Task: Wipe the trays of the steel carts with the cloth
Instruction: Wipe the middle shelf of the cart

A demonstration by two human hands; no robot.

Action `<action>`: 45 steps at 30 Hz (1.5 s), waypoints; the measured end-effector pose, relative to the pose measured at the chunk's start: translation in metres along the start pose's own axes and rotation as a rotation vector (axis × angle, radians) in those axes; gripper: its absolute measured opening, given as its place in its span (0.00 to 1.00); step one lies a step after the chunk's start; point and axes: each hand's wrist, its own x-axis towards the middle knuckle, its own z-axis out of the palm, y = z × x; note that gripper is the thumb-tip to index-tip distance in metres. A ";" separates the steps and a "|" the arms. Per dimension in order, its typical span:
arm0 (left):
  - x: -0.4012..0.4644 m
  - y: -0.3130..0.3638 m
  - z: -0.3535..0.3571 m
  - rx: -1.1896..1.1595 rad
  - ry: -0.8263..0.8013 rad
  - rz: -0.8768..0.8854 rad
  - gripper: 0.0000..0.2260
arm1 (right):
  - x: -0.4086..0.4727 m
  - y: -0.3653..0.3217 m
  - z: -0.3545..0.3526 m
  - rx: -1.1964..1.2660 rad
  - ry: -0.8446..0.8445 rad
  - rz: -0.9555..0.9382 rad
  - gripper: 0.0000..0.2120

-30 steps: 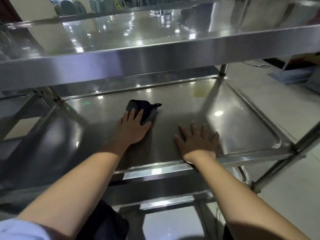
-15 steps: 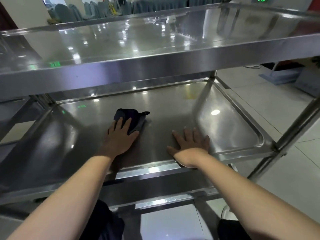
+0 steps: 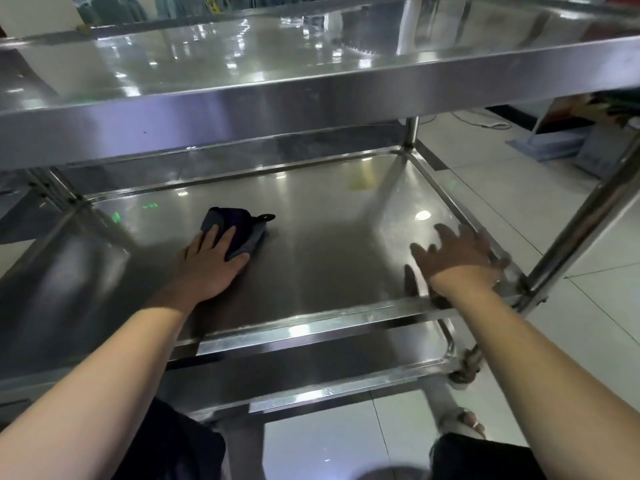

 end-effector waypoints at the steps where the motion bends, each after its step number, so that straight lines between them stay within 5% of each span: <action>1: 0.001 0.000 0.001 0.004 0.001 -0.005 0.30 | 0.011 0.018 -0.005 0.007 -0.012 0.077 0.33; 19: 0.078 0.076 -0.010 0.008 0.007 -0.072 0.31 | -0.010 0.044 0.016 -0.069 -0.010 0.095 0.31; 25: 0.106 0.096 -0.015 -0.003 0.007 -0.108 0.31 | -0.021 0.037 0.016 -0.162 -0.043 -0.308 0.32; 36: 0.184 0.146 -0.021 -0.038 -0.022 -0.179 0.34 | -0.003 0.027 0.017 -0.068 -0.099 -0.428 0.30; 40: 0.194 0.196 -0.021 -0.038 -0.027 -0.121 0.33 | 0.000 0.026 0.018 -0.080 -0.135 -0.439 0.30; 45: 0.187 0.281 -0.006 0.018 -0.097 0.165 0.37 | 0.005 0.025 0.018 -0.086 -0.138 -0.423 0.29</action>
